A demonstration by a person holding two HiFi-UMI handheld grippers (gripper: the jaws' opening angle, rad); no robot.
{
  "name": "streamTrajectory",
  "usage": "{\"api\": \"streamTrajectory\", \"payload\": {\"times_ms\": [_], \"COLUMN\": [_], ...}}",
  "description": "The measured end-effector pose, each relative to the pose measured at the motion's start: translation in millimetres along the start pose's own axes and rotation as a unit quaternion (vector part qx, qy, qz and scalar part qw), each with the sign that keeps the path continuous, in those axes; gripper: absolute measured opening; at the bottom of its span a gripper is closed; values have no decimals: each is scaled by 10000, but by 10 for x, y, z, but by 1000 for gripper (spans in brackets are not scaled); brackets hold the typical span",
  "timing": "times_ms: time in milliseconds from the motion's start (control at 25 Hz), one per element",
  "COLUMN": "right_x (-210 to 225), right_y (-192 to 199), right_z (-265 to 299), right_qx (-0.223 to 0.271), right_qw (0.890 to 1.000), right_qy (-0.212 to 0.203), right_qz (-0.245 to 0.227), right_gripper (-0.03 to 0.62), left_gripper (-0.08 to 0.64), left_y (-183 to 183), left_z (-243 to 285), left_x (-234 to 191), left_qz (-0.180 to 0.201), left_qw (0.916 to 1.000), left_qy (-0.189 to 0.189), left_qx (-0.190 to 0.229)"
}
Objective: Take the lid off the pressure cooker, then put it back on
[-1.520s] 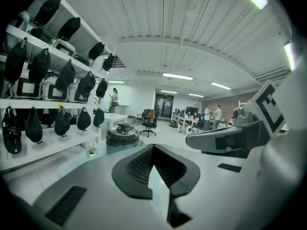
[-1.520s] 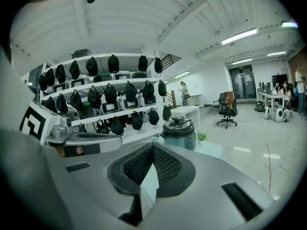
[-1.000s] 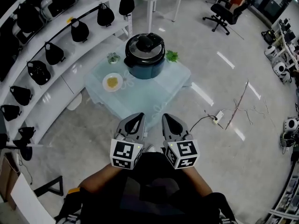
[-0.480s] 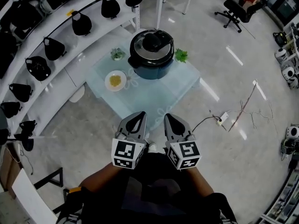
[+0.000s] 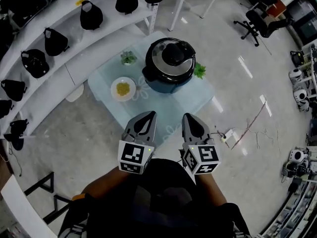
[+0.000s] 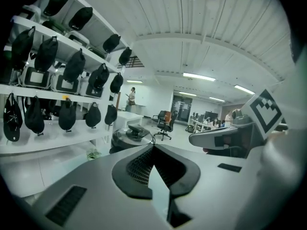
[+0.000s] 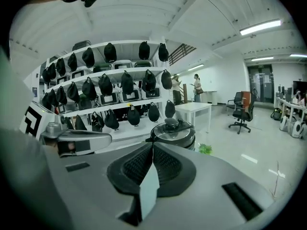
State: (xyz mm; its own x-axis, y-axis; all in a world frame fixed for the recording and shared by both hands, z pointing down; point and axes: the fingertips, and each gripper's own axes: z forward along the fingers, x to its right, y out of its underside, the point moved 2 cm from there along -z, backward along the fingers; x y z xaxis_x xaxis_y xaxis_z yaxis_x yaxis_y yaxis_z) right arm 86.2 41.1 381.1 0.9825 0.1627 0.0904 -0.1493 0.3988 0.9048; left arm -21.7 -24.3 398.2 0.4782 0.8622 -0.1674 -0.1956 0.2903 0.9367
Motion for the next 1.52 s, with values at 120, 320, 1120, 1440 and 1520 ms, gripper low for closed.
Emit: {"api": "streamTrajectory", "payload": {"times_ms": [120,320,1120,1440,1520], "right_x": [-12,27,816,944,948], "right_y": [-131,-287,-654,-796,-810], "right_z": [101,276,1703,2371,2513], "right_qx": [15,28,-139,-220,-255], "right_qw": [9999,9998,9913,9792,9751], "right_qy": [20,80,-956,-1535,-1656], "right_qz": [-114,-187,-896,-1306,-1454], "right_gripper": [18,21,177,223,239], "left_gripper": [6,6,8,6,6], "left_y": [-129,-292,-382,-425,-418], "left_z": [39,52,966,1346,1402], "left_x": [-129,-291,-787,-989,-1060], "left_qz": [-33,-92,-425,-476,-509], "left_qw": [9999,9996,9861,9741,9706], "left_qy": [-51,-142,-1603,-2197,-2338], "left_qx": [111,246,-134,-236,-249]}}
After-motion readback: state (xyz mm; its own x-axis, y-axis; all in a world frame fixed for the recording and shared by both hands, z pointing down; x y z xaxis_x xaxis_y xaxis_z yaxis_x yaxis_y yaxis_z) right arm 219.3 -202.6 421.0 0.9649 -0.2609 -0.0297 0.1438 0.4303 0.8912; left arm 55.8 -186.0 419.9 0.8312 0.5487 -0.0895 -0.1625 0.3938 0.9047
